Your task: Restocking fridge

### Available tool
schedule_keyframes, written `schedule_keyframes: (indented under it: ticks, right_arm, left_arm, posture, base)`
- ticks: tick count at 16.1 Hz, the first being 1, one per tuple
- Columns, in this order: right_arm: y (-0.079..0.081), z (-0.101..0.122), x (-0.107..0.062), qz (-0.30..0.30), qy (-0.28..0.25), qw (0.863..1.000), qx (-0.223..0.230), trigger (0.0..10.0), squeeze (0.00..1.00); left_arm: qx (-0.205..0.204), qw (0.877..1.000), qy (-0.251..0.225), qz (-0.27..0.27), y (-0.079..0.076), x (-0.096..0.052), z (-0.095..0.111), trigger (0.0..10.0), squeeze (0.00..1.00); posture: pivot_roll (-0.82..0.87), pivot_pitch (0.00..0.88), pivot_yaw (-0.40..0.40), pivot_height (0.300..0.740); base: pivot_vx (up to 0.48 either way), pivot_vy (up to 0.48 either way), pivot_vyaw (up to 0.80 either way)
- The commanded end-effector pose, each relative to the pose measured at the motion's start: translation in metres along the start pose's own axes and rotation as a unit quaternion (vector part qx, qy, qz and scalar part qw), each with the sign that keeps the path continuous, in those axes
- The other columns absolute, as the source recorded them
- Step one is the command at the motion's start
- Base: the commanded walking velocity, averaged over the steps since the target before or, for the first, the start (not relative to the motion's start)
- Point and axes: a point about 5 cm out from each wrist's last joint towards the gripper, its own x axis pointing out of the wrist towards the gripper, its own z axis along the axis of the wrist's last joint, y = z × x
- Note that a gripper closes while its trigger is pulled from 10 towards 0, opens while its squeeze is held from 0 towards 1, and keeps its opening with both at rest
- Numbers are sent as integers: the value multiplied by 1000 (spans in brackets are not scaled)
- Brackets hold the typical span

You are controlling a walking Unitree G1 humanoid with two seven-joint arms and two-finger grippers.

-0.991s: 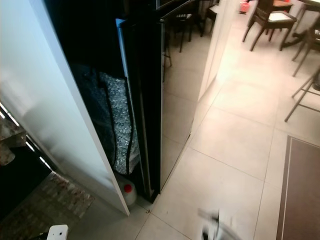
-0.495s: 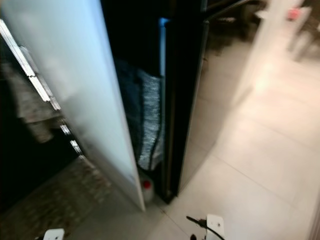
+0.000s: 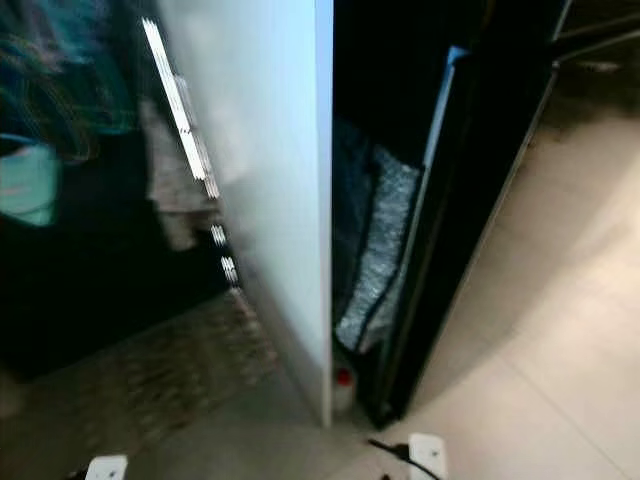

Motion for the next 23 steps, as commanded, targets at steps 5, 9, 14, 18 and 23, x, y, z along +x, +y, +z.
schedule_keyframes:
  ticks: [5, 9, 14, 18, 23]
  right_arm:
    - [3, -3, 0, -2, 7, 1000, -3, 10000, 0]
    - [5, -2, 0, 5, 6, 1000, 0, 10000, 0]
    - [5, 0, 0, 4, 2, 1000, -7, 10000, 0]
    - [6, 1, 1, 5, 0, 1000, -10, 10000, 0]
    - [7, 3, 1, 8, -1, 1000, -13, 10000, 0]
  left_arm:
    - [14, 1000, 20, 2, 4, -2, -10, 10000, 0]
    - [31, 999, 24, 3, 5, -2, -10, 10000, 0]
    - [27, 999, 26, 3, 4, -2, -10, 10000, 0]
    - [19, 999, 25, 8, 4, -2, -9, 10000, 0]
    - [18, 1000, 24, 9, 5, -1, -8, 10000, 0]
  posture:
    - [-41, 0, 30, 740]
    - [-36, 0, 25, 740]
    - [-34, 0, 19, 740]
    - [-33, 0, 15, 740]
    - [-30, 0, 16, 740]
  base:
    - [0, 0, 800]
    - [0, -161, 0]
    - [0, -366, 0]
    - [0, -180, 666]
    - [0, 0, 800]
